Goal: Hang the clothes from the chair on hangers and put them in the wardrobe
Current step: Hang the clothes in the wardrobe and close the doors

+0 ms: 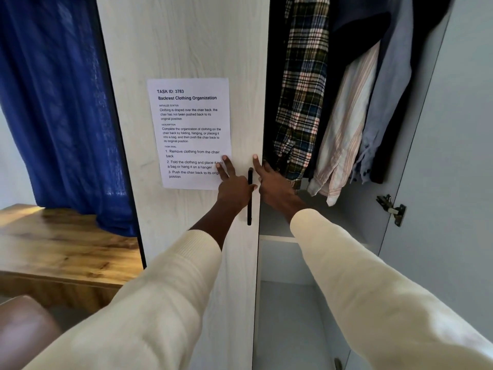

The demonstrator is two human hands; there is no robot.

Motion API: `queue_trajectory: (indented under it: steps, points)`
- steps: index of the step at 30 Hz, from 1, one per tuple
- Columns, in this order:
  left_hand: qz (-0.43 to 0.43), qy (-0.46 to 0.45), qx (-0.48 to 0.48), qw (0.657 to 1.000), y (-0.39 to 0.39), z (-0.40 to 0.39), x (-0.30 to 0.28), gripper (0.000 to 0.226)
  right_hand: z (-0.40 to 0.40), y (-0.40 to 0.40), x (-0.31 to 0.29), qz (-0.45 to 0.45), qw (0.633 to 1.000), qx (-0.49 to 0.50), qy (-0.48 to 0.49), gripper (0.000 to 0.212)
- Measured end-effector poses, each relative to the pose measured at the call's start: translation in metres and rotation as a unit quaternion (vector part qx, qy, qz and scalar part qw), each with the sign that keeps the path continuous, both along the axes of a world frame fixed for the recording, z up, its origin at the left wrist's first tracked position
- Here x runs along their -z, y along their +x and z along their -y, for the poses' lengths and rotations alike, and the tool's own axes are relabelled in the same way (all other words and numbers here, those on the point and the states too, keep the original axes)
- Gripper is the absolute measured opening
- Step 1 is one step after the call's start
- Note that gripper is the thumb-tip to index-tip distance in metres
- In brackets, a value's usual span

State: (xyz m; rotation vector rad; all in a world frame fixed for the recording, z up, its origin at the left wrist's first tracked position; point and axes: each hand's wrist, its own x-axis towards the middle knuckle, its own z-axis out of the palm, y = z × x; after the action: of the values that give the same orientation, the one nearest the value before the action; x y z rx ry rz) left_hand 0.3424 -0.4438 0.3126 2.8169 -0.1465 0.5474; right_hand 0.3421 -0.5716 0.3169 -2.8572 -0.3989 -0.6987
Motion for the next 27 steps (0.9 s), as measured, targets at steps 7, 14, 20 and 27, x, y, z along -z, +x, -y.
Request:
queue_trajectory:
  steps: [7, 14, 20, 27]
  points:
    - [-0.028, 0.009, 0.017, 0.999, -0.007, -0.023, -0.007, 0.058, 0.013, -0.049, -0.017, 0.020, 0.998, 0.038, -0.042, 0.071]
    - [0.095, -0.032, 0.053, 0.994, -0.090, 0.016, 0.014, 0.050, 0.055, -0.147, -0.018, 0.115, 0.992, 0.047, -0.025, 0.032]
    - [0.159, -0.067, 0.169, 0.970, -0.172, 0.085, 0.040, 0.053, 0.084, -0.226, -0.020, 0.159, 0.985, 0.065, 0.022, 0.028]
    - [0.222, -0.128, 0.211, 0.943, -0.271, 0.173, 0.035, 0.042, 0.142, -0.313, -0.029, 0.345, 0.935, 0.027, 0.073, 0.017]
